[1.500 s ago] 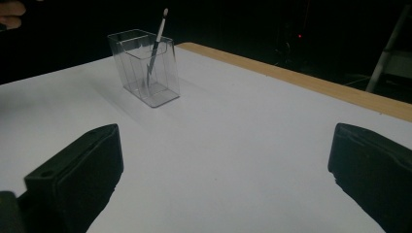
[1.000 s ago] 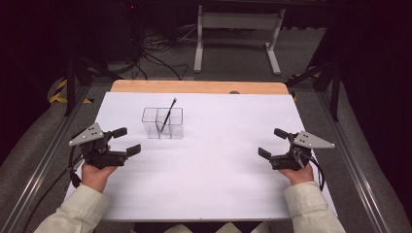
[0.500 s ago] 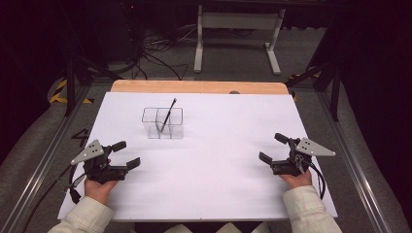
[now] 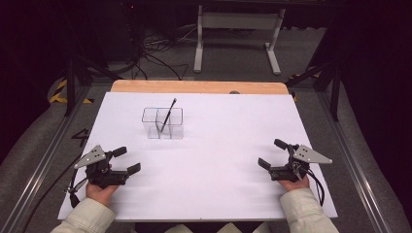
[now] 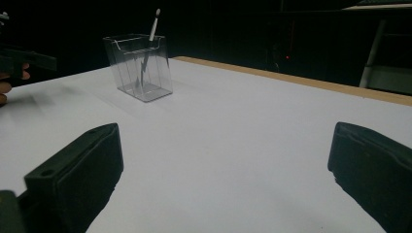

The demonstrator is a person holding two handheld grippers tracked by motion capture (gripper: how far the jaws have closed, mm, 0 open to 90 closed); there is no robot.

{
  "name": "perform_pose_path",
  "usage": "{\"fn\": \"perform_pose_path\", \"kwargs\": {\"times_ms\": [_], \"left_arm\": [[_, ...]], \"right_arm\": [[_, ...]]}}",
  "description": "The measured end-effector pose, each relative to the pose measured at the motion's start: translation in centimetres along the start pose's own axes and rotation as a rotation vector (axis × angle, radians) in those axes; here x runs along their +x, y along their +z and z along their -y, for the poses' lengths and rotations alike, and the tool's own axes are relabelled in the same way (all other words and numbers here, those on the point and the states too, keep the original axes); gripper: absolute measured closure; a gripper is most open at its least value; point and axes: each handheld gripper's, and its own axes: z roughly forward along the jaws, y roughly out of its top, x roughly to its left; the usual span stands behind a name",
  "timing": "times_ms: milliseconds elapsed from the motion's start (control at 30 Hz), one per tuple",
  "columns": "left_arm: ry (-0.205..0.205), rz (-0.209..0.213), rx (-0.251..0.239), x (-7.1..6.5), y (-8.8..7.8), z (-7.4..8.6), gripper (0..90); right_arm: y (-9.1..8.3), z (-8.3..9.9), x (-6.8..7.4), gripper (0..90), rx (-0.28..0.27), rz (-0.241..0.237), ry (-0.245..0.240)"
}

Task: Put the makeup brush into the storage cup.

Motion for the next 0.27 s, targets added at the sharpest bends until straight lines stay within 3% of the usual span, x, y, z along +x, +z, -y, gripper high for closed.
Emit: {"fn": "perform_pose_path", "kwargs": {"times_ms": [267], "left_arm": [[0.005, 0.012, -0.002, -0.01, -0.07, 0.02, 5.0]], "right_arm": [[0.0, 0.0, 0.15, 0.0, -0.008, 0.008, -0.012]]}}
